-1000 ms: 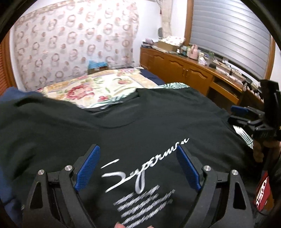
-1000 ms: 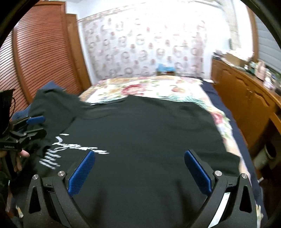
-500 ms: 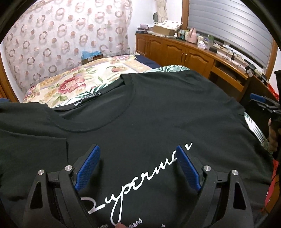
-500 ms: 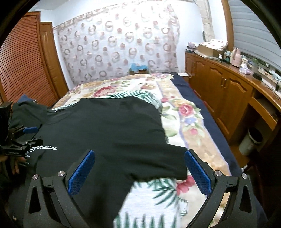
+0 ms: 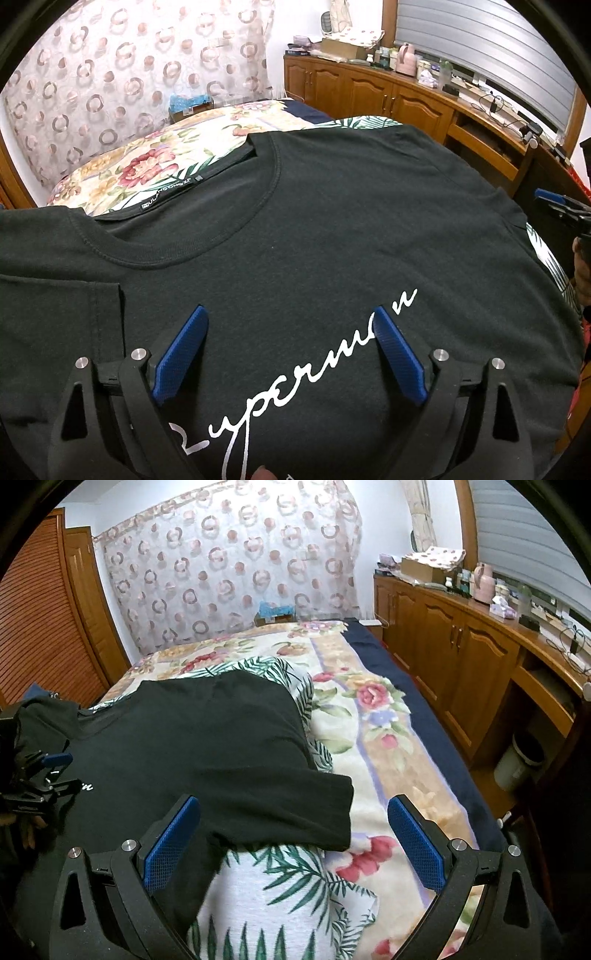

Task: Fold small clothes

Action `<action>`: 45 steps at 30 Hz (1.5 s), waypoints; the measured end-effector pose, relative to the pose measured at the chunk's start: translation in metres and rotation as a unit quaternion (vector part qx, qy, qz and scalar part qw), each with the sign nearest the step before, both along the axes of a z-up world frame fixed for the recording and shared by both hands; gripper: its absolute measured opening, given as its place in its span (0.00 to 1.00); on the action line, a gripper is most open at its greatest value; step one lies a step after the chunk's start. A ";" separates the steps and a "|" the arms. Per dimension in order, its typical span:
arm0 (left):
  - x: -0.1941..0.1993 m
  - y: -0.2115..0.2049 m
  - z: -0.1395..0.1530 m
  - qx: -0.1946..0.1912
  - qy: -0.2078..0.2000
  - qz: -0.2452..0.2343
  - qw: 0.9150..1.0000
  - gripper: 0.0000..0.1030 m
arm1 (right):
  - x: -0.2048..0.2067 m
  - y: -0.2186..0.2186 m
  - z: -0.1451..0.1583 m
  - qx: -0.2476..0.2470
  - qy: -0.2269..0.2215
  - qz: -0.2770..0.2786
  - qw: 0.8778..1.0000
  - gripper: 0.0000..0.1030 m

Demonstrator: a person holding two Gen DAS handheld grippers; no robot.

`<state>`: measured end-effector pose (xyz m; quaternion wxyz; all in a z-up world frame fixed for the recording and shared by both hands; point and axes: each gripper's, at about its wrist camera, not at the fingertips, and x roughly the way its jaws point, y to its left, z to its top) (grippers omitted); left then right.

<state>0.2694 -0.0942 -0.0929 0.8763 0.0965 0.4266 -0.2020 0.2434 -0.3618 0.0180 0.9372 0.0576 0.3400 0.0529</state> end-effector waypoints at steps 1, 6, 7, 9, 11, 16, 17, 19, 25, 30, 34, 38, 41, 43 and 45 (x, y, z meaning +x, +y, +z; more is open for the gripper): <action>0.000 0.000 0.000 0.000 0.000 0.000 1.000 0.89 | 0.002 -0.001 -0.001 0.004 0.007 0.000 1.000 0.99; 0.000 -0.001 0.001 0.002 -0.001 0.001 1.000 0.89 | 0.014 -0.013 -0.008 0.047 0.050 0.002 0.998 0.96; -0.001 -0.001 0.000 0.002 -0.001 0.001 1.000 0.89 | 0.016 -0.014 -0.008 0.051 0.054 0.002 0.997 0.96; -0.001 -0.001 0.000 0.001 -0.001 0.001 1.000 0.89 | 0.019 -0.015 -0.007 0.055 0.065 0.003 0.996 0.95; 0.000 -0.001 0.000 0.001 -0.001 0.001 1.000 0.89 | 0.023 -0.014 -0.009 0.060 0.081 0.006 0.995 0.91; -0.001 -0.001 0.000 0.001 -0.001 0.000 1.000 0.92 | 0.033 -0.018 -0.008 0.071 0.100 0.011 0.992 0.82; 0.000 -0.001 0.000 -0.001 0.003 -0.004 1.000 0.97 | 0.034 -0.018 -0.007 0.076 0.101 0.012 0.992 0.81; -0.002 -0.007 -0.002 0.009 0.004 -0.017 1.000 1.00 | 0.036 -0.022 -0.006 0.088 0.103 0.015 0.991 0.77; -0.001 -0.003 -0.001 0.006 0.005 -0.017 1.000 1.00 | 0.036 -0.024 -0.007 0.102 0.103 0.028 0.989 0.51; -0.001 -0.004 -0.001 0.006 0.005 -0.017 1.000 1.00 | 0.036 -0.009 0.005 0.025 0.089 0.019 0.996 0.20; -0.002 -0.001 0.000 -0.002 0.004 -0.019 1.000 1.00 | 0.033 0.000 0.019 -0.010 0.060 0.013 0.998 0.08; -0.007 0.012 0.011 -0.014 -0.018 -0.008 1.000 1.00 | 0.027 0.020 0.037 -0.036 0.020 0.025 0.999 0.07; -0.014 0.027 0.033 -0.027 -0.069 0.014 0.997 1.00 | 0.025 0.044 0.053 -0.051 -0.010 0.050 0.997 0.07; -0.016 0.035 0.042 -0.027 -0.100 0.028 0.994 1.00 | 0.022 0.066 0.059 -0.058 -0.021 0.083 0.995 0.07; -0.018 0.042 0.050 -0.021 -0.124 0.037 0.991 1.00 | 0.017 0.090 0.060 -0.068 -0.025 0.116 0.991 0.07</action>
